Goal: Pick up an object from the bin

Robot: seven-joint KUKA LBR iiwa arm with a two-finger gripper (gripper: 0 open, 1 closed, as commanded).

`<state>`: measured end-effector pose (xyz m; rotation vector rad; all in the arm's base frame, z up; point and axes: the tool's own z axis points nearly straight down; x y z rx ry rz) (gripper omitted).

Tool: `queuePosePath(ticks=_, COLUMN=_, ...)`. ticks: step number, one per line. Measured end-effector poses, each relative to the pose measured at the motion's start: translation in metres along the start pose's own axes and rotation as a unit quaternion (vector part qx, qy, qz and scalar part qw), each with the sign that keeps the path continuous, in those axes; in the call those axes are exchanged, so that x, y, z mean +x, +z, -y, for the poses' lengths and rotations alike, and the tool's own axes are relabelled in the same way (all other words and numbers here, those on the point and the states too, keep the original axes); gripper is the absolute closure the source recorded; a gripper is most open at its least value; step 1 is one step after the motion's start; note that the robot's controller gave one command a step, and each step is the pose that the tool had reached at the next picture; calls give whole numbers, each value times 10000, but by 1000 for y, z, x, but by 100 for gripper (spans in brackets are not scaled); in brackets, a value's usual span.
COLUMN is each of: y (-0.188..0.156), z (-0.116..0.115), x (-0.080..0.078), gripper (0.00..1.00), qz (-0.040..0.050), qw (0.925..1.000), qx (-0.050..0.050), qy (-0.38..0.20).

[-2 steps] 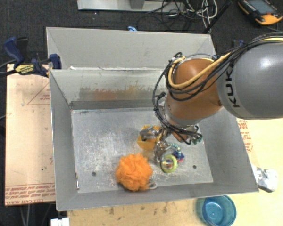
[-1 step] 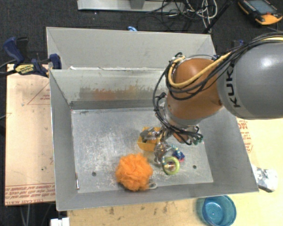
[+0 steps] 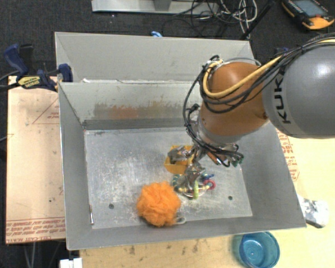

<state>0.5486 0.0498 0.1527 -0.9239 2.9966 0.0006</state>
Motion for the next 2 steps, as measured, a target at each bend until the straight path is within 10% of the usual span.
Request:
queuePosePath(ticks=1, y=-73, z=-3, x=-8, gripper=100, qz=-13, qw=9998, qx=-9, qy=-201)
queuePosePath(ticks=2, y=-73, z=-3, x=-8, gripper=100, qz=-13, qw=9998, qx=-10, qy=-201)
